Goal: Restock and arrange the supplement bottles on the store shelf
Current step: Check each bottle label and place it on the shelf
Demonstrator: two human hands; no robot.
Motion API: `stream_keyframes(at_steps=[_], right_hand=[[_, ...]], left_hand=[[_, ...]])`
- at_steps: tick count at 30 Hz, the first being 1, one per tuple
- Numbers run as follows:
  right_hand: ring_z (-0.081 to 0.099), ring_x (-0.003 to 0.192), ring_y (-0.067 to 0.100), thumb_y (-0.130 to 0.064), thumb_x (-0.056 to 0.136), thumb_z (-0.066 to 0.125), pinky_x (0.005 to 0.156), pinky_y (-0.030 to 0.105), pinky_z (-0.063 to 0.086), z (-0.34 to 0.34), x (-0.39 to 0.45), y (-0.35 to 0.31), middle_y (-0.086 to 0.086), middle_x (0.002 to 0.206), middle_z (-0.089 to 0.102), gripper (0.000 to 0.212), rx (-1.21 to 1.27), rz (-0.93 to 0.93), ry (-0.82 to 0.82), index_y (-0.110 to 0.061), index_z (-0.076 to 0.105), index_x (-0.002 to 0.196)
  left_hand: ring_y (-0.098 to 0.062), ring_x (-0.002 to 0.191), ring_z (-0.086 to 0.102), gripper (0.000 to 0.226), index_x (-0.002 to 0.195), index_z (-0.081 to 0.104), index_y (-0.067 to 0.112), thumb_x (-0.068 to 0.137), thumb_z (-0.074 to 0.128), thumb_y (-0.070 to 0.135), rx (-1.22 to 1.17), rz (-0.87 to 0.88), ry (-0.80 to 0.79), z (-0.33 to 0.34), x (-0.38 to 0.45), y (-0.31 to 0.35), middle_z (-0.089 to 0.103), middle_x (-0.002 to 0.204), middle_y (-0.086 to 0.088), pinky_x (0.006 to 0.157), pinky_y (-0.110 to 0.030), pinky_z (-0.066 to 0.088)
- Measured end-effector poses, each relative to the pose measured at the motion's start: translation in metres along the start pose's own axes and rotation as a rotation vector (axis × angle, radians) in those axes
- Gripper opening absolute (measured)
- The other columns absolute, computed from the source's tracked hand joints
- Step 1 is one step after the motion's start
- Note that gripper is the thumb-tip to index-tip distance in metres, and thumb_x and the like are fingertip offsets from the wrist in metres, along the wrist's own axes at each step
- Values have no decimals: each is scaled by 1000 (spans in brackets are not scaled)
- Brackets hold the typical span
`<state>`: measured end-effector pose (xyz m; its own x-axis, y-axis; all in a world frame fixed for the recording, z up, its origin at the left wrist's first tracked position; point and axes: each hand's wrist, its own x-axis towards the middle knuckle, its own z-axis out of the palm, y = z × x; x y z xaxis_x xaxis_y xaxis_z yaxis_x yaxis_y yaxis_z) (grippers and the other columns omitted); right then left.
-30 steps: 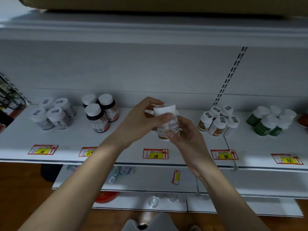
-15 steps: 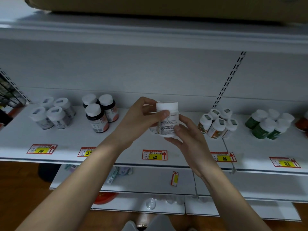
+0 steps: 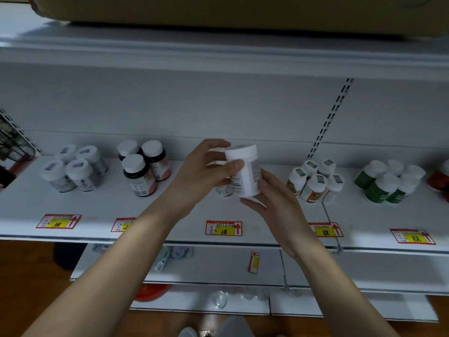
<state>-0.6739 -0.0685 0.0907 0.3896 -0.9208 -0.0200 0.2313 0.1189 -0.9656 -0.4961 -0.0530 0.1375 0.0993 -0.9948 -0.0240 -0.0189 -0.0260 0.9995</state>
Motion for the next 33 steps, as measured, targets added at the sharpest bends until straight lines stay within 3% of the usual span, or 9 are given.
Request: stream_keyframes(at_steps=[4,8,14,18,23,27,33], right_hand=[[66,115,24,-13,102,44,99,42,54,0,0,0,7,124,69,31,53,3,20,-11,59,129],[65,116,24,-21,88,59,98,39,54,1,1,1,7,122,69,42,47,-49,55,-8,60,128],[65,113,14,-20,86,73,102,43,52,1,4,2,-7,118,70,39,-188,-113,125,-23,63,124],[65,108,7,-14,84,76,99,38,53,1,5,1,-13,112,71,40,-242,-126,131,-28,63,119],[66,114,21,-26,91,67,100,43,52,0,4,-1,3,120,70,37,-50,-71,86,-15,62,126],[66,114,24,-22,95,51,99,39,53,-1,2,-2,8,121,70,35,42,-34,38,-11,60,128],[66,114,23,-23,86,63,96,36,55,-2,-1,1,8,121,70,45,-6,-54,59,-10,58,129]], left_hand=[[-19,104,71,33,120,54,10,91,68,16,-61,-21,0,0,1,1,70,117,-7,85,-30,59],[-15,106,70,30,123,57,14,95,63,24,-30,-16,-21,1,1,1,69,119,-3,86,-33,60],[-14,103,69,50,131,57,26,85,71,38,121,1,-32,-2,2,2,64,120,1,82,-36,61],[-16,101,70,45,129,61,24,86,73,30,106,14,-13,-3,3,2,66,117,-1,81,-35,61],[-20,103,71,46,128,57,19,86,72,24,1,-22,-1,-4,3,3,69,117,-7,86,-40,60],[-21,103,72,32,122,55,9,93,65,16,-98,-48,-29,-2,2,1,74,110,-7,83,-32,60],[-14,104,71,23,122,59,15,99,57,21,-77,-48,-80,-1,-1,0,75,109,2,82,-27,59]])
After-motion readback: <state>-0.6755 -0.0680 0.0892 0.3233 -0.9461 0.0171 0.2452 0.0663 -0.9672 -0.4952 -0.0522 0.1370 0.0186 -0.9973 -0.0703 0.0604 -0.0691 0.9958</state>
